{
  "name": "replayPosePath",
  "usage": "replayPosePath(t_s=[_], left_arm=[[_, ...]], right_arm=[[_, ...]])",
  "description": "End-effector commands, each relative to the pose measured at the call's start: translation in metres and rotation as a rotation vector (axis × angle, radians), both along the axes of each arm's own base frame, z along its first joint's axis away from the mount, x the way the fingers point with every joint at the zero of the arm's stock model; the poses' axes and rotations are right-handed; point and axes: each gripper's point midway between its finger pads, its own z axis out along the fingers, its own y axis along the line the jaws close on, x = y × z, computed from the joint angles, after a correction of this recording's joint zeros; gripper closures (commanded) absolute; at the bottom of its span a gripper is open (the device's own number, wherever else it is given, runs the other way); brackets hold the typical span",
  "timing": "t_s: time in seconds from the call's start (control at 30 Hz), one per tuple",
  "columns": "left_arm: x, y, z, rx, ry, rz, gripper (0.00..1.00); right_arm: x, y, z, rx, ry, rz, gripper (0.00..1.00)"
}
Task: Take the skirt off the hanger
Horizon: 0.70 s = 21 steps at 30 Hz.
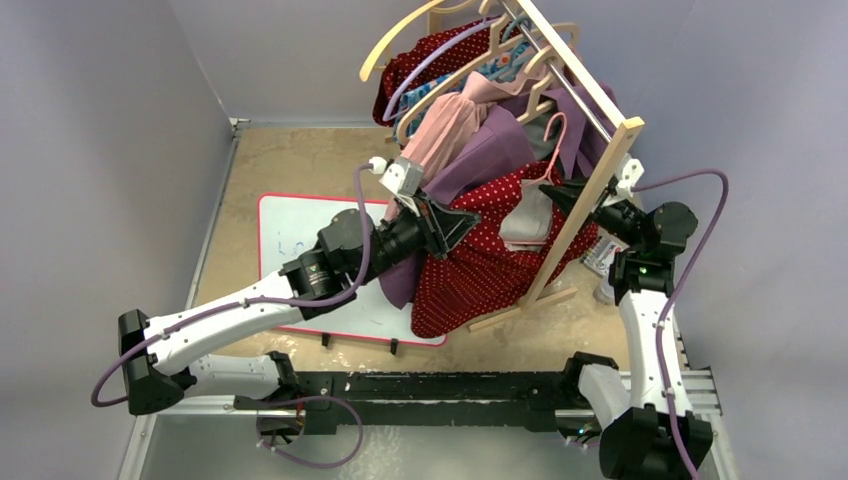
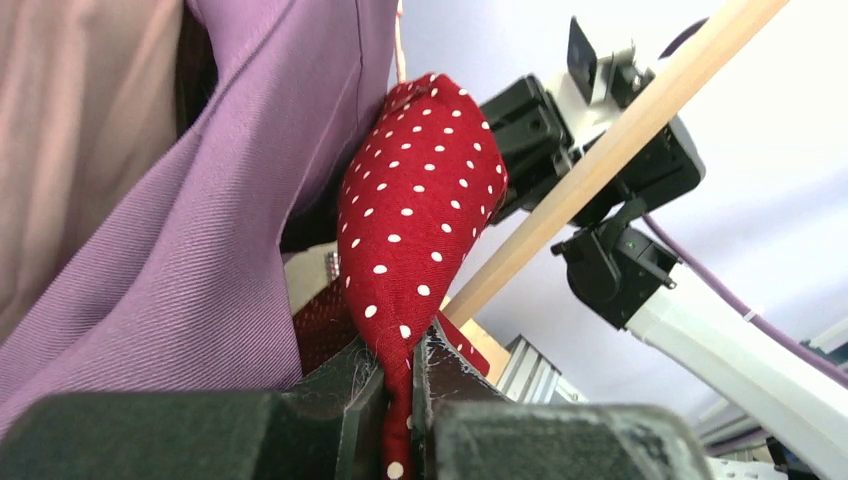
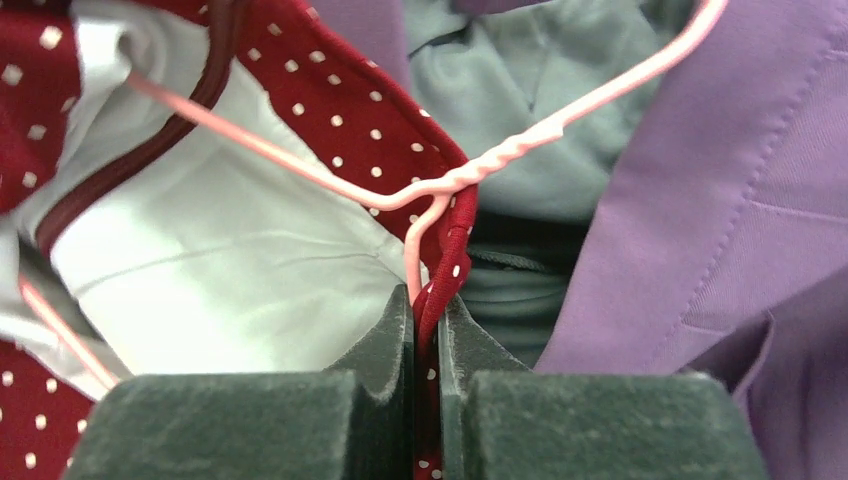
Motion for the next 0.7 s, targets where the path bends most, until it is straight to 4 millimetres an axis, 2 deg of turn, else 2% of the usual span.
replayPosePath(t_s=[0.0, 0.07, 0.27, 0.33, 0.43, 0.6, 0.63, 0.67], left_arm=[[0.000, 0.009, 0.028, -0.095, -0.009, 0.025, 1.00], [0.006, 0.012, 0.018, -0.060, 0.023, 0.062, 0.99], [0.009, 0.023, 0.002, 0.038, 0.082, 0.113, 0.57], [0.009, 0.026, 0.000, 0.058, 0.099, 0.120, 0.52], [0.003, 0.026, 0.007, 0.072, 0.099, 0.091, 0.39], [-0.001, 0.034, 0.031, 0.077, 0.076, 0.086, 0.34], [-0.003, 0.036, 0.040, 0.071, 0.056, 0.078, 0.24], [-0.006, 0.039, 0.048, 0.064, 0.036, 0.070, 0.10]], right_arm=[[0.001, 0.001, 0.023, -0.002, -0.070, 0.013, 1.00], [0.002, 0.000, 0.023, -0.014, -0.077, 0.009, 1.00], [0.005, -0.004, 0.025, -0.031, -0.063, -0.026, 1.00], [0.004, -0.004, 0.024, -0.035, -0.064, -0.031, 1.00], [0.003, -0.006, 0.023, -0.045, -0.071, -0.051, 1.00], [0.005, -0.009, 0.023, -0.055, -0.085, -0.079, 1.00], [0.005, -0.010, 0.023, -0.056, -0.085, -0.080, 1.00], [0.005, -0.009, 0.023, -0.057, -0.085, -0.079, 1.00]])
